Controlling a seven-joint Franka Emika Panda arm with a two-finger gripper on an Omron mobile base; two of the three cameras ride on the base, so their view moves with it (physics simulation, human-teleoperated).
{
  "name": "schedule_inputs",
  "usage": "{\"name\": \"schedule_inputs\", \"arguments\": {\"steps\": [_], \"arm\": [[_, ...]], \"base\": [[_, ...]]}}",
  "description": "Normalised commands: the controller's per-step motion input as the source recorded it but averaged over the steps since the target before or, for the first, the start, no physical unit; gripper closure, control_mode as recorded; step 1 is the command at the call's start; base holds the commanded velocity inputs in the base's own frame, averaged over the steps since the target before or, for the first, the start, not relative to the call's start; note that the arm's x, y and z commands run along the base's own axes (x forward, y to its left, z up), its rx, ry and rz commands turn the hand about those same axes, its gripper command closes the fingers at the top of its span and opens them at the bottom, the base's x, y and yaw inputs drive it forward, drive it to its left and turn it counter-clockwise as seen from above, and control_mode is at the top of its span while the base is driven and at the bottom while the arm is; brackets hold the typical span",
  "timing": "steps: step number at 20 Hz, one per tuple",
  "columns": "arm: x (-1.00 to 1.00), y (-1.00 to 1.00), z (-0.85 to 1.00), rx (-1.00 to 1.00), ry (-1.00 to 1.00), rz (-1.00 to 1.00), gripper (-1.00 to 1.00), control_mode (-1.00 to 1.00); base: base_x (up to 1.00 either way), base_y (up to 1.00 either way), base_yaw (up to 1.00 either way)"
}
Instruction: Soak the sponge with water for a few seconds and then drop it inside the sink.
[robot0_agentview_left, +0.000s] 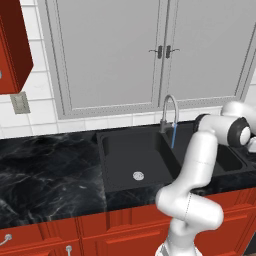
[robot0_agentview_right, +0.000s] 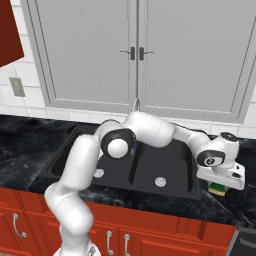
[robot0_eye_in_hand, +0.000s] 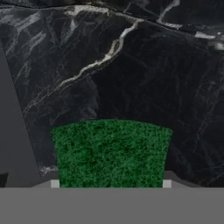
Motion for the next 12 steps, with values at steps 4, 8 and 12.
{"name": "schedule_inputs", "arguments": {"steps": [4,8,12], "arm": [[0.01,0.24,0.68,0.0,0.04,0.0,1.0,-1.0],[0.0,0.32,0.48,0.0,0.0,0.0,1.0,-1.0],[-0.01,0.4,0.3,0.0,0.0,0.0,1.0,-1.0]], "base": [[0.0,0.0,0.0],[0.0,0.0,0.0],[0.0,0.0,0.0]]}}
